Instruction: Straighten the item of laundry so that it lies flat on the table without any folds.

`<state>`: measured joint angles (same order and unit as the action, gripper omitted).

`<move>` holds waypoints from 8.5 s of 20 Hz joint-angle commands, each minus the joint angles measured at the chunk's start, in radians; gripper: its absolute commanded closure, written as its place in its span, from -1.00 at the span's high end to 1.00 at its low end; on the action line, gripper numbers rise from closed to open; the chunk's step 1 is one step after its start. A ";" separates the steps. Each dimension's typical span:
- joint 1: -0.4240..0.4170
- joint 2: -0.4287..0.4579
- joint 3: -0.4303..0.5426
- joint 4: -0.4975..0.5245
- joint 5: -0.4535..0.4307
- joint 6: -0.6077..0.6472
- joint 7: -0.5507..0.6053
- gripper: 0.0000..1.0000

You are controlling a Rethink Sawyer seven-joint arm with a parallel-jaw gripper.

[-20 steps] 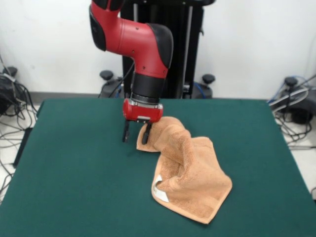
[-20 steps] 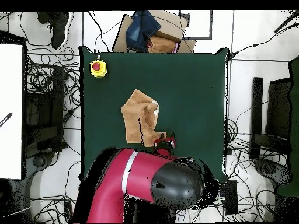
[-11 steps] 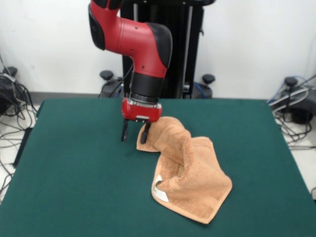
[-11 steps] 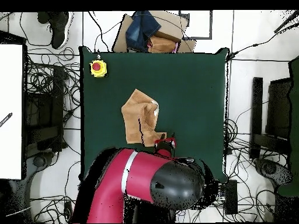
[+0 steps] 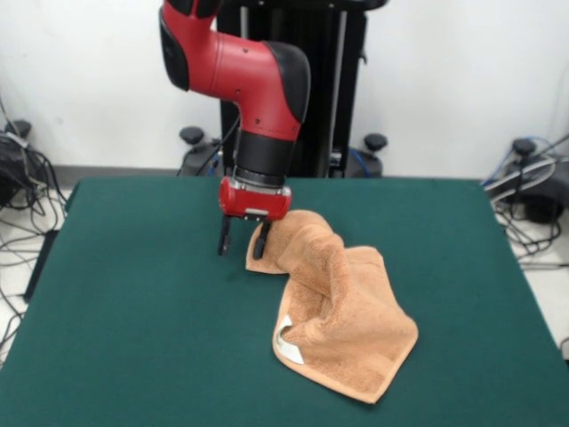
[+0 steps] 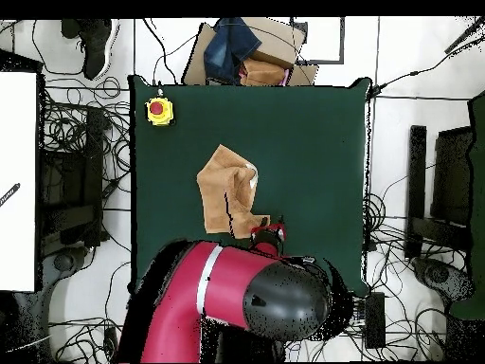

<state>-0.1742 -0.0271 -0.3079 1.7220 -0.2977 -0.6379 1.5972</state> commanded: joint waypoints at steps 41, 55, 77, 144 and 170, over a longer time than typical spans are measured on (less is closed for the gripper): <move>0.062 0.054 0.044 -0.111 0.102 0.063 0.138 1.00; 0.064 0.060 0.041 -0.111 0.104 0.054 0.137 -1.00; 0.052 0.052 0.053 -0.109 0.092 0.076 0.142 -1.00; 0.124 -0.224 0.142 -0.157 0.238 0.578 0.144 1.00; 0.132 -0.062 0.127 -0.201 0.274 0.318 0.192 1.00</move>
<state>-0.0586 -0.1348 -0.2501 1.5743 -0.0815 -0.2908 1.5972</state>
